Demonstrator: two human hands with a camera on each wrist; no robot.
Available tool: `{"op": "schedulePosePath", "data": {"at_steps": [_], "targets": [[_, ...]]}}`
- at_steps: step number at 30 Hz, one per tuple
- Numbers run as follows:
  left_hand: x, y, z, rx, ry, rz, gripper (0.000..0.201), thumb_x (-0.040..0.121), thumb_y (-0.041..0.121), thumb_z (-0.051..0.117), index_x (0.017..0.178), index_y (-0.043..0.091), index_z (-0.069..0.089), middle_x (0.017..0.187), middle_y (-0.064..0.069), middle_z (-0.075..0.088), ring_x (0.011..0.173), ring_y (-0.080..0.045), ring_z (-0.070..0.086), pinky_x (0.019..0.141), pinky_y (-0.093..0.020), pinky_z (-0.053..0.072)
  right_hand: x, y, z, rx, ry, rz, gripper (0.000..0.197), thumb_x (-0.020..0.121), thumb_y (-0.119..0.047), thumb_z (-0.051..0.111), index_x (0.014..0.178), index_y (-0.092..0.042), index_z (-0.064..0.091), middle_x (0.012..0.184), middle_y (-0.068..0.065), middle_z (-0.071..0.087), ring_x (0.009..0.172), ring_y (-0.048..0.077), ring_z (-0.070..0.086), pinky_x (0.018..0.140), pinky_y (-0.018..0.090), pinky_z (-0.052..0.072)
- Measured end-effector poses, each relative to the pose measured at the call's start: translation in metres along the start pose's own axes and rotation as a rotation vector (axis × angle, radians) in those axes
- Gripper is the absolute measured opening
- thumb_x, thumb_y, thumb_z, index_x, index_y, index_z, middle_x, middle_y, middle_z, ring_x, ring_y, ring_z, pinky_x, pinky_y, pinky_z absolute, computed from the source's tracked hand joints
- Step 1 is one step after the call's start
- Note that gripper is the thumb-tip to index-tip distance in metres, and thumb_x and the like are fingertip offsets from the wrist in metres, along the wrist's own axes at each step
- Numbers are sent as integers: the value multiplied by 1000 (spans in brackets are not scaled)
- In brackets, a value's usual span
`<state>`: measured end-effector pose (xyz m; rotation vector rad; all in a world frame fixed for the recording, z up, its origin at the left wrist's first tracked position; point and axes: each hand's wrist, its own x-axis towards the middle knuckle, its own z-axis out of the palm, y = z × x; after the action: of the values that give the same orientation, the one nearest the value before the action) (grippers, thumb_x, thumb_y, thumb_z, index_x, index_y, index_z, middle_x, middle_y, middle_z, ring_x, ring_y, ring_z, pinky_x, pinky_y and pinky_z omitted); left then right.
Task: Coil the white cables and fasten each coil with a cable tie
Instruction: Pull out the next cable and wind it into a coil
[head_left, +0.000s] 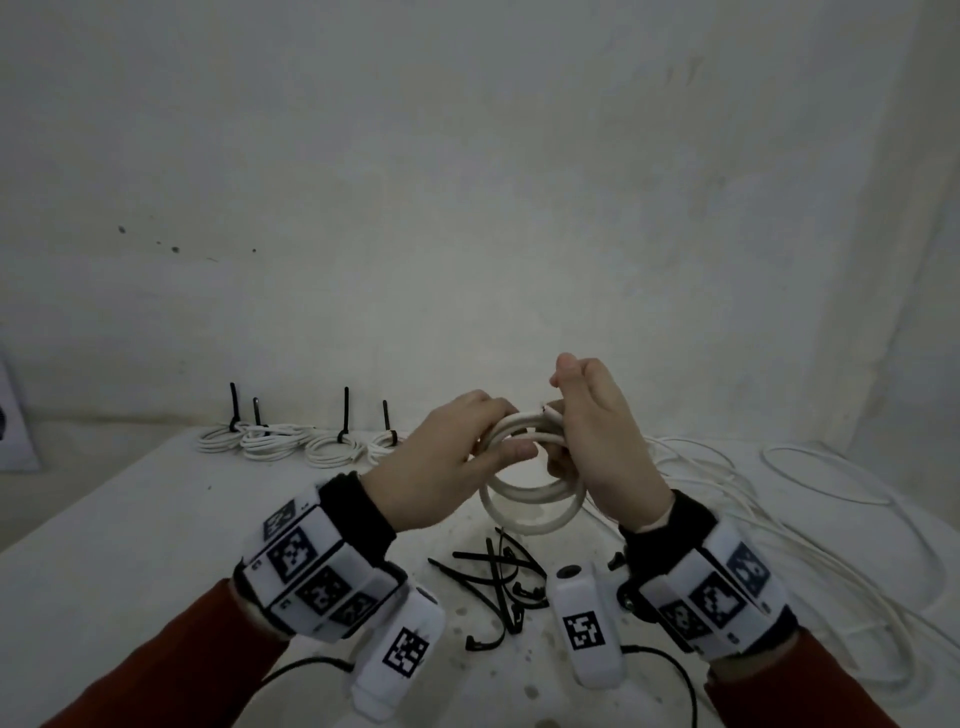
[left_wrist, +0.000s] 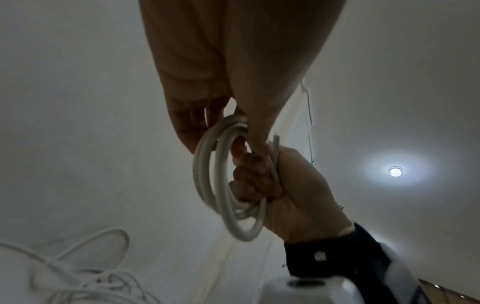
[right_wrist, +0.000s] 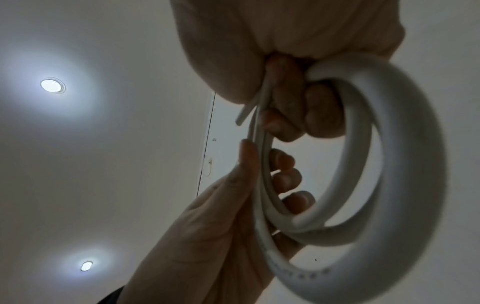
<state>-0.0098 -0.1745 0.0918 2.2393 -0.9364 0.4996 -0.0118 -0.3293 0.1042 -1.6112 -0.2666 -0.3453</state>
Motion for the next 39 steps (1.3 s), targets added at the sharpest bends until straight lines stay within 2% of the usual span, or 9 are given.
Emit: {"op": "schedulePosePath", "data": {"at_steps": [4, 6, 11, 14, 18, 21, 27, 32, 39], "targets": [[-4, 3, 19, -312, 153, -126, 19, 98, 26, 45, 82, 16, 52, 63, 5, 57, 63, -15, 58, 65, -34, 51, 6, 2, 5, 22, 114, -54, 38, 100, -47, 33, 85, -13, 41, 67, 4, 46, 44, 11, 43, 40, 25, 36], [-5, 6, 25, -480, 245, -237, 20, 99, 21, 43, 81, 14, 51, 56, 1, 50, 60, -17, 56, 59, -26, 51, 5, 3, 7, 96, 93, -87, 39, 101, -44, 32, 82, -11, 39, 66, 10, 46, 43, 13, 39, 40, 26, 33], [0, 3, 26, -620, 366, -339, 26, 100, 24, 42, 81, 11, 53, 47, 12, 43, 46, -3, 44, 64, -32, 50, -5, 13, 8, 144, 39, -190, 34, 104, -33, 32, 86, -7, 43, 64, 10, 60, 46, 16, 44, 45, 28, 39], [0, 3, 30, -714, 391, -398, 29, 100, 27, 41, 77, 10, 48, 45, 12, 39, 44, -3, 40, 65, -32, 50, -5, 28, 10, 106, 158, -233, 49, 100, -47, 29, 86, -4, 48, 65, 15, 56, 50, 21, 51, 48, 34, 45], [5, 0, 23, -1060, 449, -513, 39, 99, 41, 34, 72, 14, 42, 50, 7, 26, 45, -8, 30, 57, -23, 38, -4, 36, 8, 122, 214, -108, 58, 88, -60, 28, 75, -8, 51, 67, 4, 59, 56, 21, 55, 52, 36, 51], [8, -9, 16, -1162, 477, -561, 42, 98, 46, 34, 72, 14, 45, 52, 5, 24, 44, -8, 27, 54, -22, 35, -4, 40, 6, 195, 137, -23, 56, 98, -49, 33, 58, -11, 42, 50, 5, 46, 47, 17, 50, 56, 33, 48], [6, -21, 15, -1305, 480, -577, 37, 99, 38, 38, 70, 14, 42, 49, 6, 34, 41, -8, 37, 56, -22, 49, 7, 34, -6, 849, -9, 252, 36, 102, -27, 33, 69, -16, 40, 52, -3, 28, 43, 10, 25, 42, 22, 28], [6, -21, 12, -1291, 459, -543, 35, 101, 32, 34, 73, 13, 43, 50, 7, 34, 41, -7, 34, 56, -20, 50, 7, 26, -20, 831, -81, 66, 13, 92, -15, 44, 81, -10, 47, 68, 0, 45, 51, 11, 35, 47, 22, 33], [3, -4, 19, -917, 250, -490, 33, 101, 31, 35, 74, 13, 42, 58, 5, 30, 50, -10, 29, 61, -24, 41, 5, 19, -15, 224, 62, -338, 15, 88, -16, 61, 98, -9, 70, 87, -6, 71, 72, 8, 58, 70, 20, 50]]}}
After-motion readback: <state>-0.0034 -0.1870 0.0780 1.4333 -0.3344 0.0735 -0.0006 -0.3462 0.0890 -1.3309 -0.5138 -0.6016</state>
